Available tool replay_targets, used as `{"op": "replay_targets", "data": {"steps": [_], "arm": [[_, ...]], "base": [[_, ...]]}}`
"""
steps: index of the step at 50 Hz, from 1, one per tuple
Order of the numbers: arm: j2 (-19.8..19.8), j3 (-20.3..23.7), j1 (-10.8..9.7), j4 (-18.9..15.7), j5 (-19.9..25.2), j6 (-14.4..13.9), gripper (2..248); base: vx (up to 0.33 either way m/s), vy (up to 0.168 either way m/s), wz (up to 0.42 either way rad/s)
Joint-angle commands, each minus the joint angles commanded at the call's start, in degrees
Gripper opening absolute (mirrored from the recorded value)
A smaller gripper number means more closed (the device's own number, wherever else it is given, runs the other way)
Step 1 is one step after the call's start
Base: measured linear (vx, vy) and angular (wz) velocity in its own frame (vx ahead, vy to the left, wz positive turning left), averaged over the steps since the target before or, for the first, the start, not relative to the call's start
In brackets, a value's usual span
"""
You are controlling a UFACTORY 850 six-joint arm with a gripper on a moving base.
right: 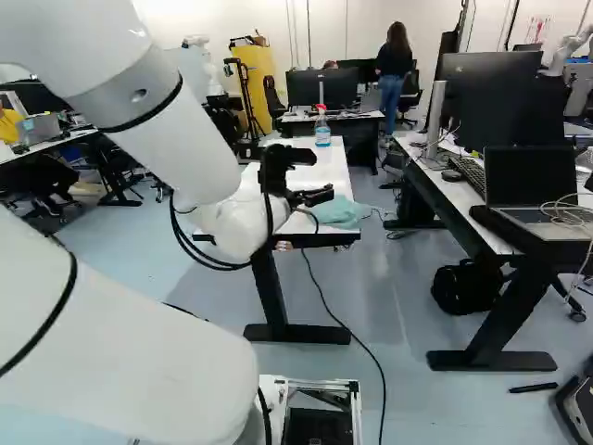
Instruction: Clean the table with the green towel
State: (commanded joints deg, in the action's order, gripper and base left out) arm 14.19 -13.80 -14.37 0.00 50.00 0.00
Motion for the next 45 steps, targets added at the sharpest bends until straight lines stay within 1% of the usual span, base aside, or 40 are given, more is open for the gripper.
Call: {"op": "replay_targets", "data": {"steps": [6, 24, 32, 45], "arm": [[-1.6, -1.4, -1.2, 0.0, -0.1, 0.0, 247], [-6.8, -6.1, -3.7, 0.0, -2.2, 0.0, 247], [-9.3, -8.5, -4.1, 0.0, -3.8, 0.0, 247], [-12.9, -12.0, -4.1, 0.0, -7.5, 0.0, 247]], "base": [[0.0, 0.0, 0.0], [0.0, 0.0, 0.0], [0.0, 0.0, 0.0], [0.0, 0.0, 0.0]]}}
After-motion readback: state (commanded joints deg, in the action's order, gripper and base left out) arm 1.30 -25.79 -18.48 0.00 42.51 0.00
